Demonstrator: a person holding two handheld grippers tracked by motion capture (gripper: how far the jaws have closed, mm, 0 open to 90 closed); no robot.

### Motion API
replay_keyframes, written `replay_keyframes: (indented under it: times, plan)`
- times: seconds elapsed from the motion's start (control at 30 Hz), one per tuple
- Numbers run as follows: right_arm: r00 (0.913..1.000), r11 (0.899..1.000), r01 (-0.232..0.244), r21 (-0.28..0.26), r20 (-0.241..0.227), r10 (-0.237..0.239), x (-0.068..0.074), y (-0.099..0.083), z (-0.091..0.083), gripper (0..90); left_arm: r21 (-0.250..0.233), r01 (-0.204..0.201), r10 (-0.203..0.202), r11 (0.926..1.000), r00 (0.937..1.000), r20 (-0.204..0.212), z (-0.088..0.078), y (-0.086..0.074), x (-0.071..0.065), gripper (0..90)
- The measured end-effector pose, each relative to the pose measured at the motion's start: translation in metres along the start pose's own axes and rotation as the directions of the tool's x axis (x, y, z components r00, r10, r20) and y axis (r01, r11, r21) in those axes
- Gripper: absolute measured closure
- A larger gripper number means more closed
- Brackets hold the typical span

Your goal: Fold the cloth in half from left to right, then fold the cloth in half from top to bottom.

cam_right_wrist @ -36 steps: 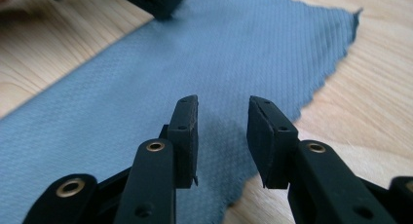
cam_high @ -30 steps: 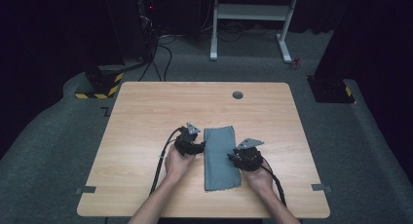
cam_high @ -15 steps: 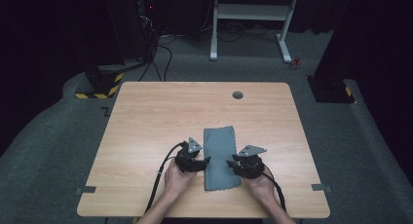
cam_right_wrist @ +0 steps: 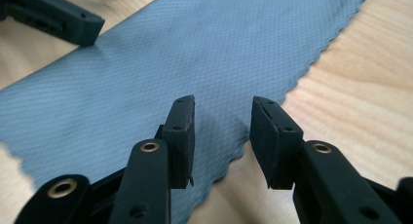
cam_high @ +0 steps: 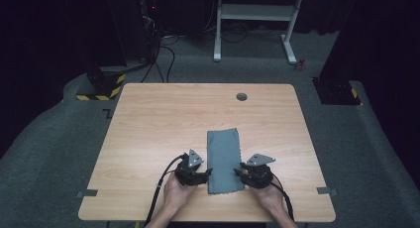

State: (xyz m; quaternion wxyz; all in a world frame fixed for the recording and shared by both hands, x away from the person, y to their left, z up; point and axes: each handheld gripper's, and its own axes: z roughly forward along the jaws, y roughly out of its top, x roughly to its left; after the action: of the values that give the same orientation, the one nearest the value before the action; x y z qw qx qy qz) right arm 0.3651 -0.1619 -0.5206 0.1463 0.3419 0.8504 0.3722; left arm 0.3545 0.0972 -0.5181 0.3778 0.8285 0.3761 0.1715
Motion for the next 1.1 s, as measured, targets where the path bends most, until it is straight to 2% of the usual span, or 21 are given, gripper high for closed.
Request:
replay_keyframes:
  times: [0.1, 0.2, 0.23, 0.3, 0.37, 0.43, 0.5, 0.67, 0.83, 1.1]
  plan:
    - [1.0, 1.0, 0.003, 0.0, 0.0, -0.003, 0.004, -0.005, -0.005, 60.8, 0.001, -0.03, 0.03, 0.9995, 0.9995, 0.004, -0.003, -0.003, -0.011, 39.4]
    - [1.0, 1.0, 0.008, 0.0, 0.001, -0.008, 0.007, -0.009, -0.007, 59.4, 0.018, -0.059, 0.059, 0.9981, 0.9981, -0.02, -0.003, -0.008, -0.017, 39.4]
    - [1.0, 1.0, 0.008, -0.001, 0.001, -0.008, 0.006, -0.009, -0.008, 59.0, 0.004, -0.061, 0.061, 0.9981, 0.9978, -0.025, -0.004, -0.011, -0.018, 39.4]
    - [1.0, 1.0, 0.005, -0.005, 0.0, -0.005, 0.005, -0.01, -0.008, 57.9, -0.004, -0.045, 0.045, 0.999, 0.9988, -0.016, -0.005, -0.013, -0.017, 39.5]
    - [1.0, 1.0, 0.005, -0.004, 0.001, -0.005, 0.005, -0.011, -0.009, 57.3, -0.009, -0.012, 0.012, 0.9999, 0.9999, -0.002, -0.005, -0.015, -0.014, 39.0]
    - [0.9999, 1.0, 0.008, -0.007, 0.009, -0.008, 0.005, -0.011, -0.01, 59.4, -0.008, -0.004, 0.004, 1.0, 1.0, -0.003, -0.005, -0.015, -0.014, 38.8]
    - [1.0, 1.0, 0.001, -0.022, -0.001, -0.001, 0.005, -0.012, -0.014, 61.1, -0.007, -0.01, 0.01, 0.9999, 0.9999, -0.006, -0.007, -0.016, -0.015, 39.0]
    - [0.9998, 1.0, -0.006, -0.004, -0.018, 0.006, 0.007, -0.015, -0.019, 62.3, -0.007, -0.002, 0.002, 1.0, 0.9996, 0.029, -0.01, -0.019, -0.021, 37.9]
    - [0.9995, 1.0, 0.0, -0.001, -0.03, 0.0, 0.011, -0.019, -0.019, 62.6, 0.013, -0.011, 0.011, 0.9999, 0.9997, 0.023, -0.01, -0.017, -0.025, 37.5]
    - [0.9981, 0.999, 0.041, 0.009, -0.046, -0.041, 0.021, -0.019, -0.02, 62.9, 0.028, -0.011, 0.011, 0.9996, 0.9996, 0.024, -0.017, -0.021, -0.023, 37.5]
